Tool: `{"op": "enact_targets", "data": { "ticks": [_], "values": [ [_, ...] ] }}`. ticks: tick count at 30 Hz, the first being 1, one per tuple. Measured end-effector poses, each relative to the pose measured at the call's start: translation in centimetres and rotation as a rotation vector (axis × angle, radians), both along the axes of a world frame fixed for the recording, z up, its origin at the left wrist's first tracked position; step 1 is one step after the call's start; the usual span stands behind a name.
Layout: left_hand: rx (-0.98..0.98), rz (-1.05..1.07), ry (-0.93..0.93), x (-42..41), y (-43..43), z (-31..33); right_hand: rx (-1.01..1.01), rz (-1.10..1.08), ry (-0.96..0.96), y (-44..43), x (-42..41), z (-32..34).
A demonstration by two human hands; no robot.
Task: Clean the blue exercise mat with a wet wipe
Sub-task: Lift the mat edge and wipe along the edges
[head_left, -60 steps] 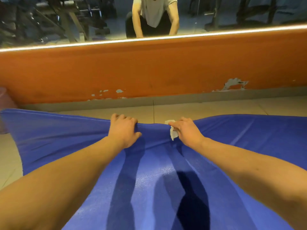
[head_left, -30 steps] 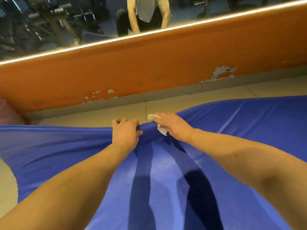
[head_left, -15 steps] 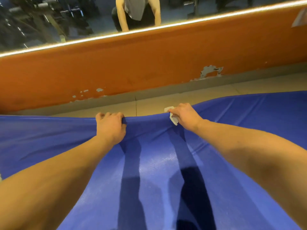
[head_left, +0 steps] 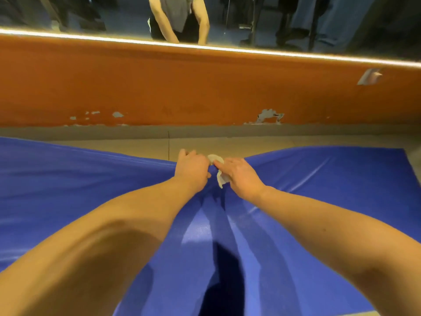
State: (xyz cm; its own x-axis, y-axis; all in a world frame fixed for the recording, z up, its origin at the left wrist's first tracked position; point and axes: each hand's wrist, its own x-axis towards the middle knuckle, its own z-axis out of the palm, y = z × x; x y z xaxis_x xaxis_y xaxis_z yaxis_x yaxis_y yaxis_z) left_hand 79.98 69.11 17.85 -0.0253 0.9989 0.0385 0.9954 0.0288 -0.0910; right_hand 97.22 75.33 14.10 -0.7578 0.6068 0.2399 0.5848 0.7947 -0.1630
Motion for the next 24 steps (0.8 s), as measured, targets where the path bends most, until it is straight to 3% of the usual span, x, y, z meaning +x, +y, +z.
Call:
{"op": "enact_targets", "data": {
  "ticks": [7, 11, 18, 24],
  "values": [
    [0.026, -0.001, 0.003, 1.9, -0.6, 1.7, 0.003, -0.234, -0.141, 1.1, 4.2, 3.7],
    [0.023, 0.011, -0.011, 2.0, -0.5, 1.2, -0.297, -0.158, 0.023, -1.4, 1.7, 3.7],
    [0.03, 0.016, -0.006, 2.0, 0.4, -1.0, -0.316, -0.123, 0.083, -0.7, 3.2, 1.3],
    [0.044, 0.033, -0.004, 2.8, 0.7, -0.9, -0.354, -0.293, 0.006, 3.8, 8.9, 1.8]
  ]
}}
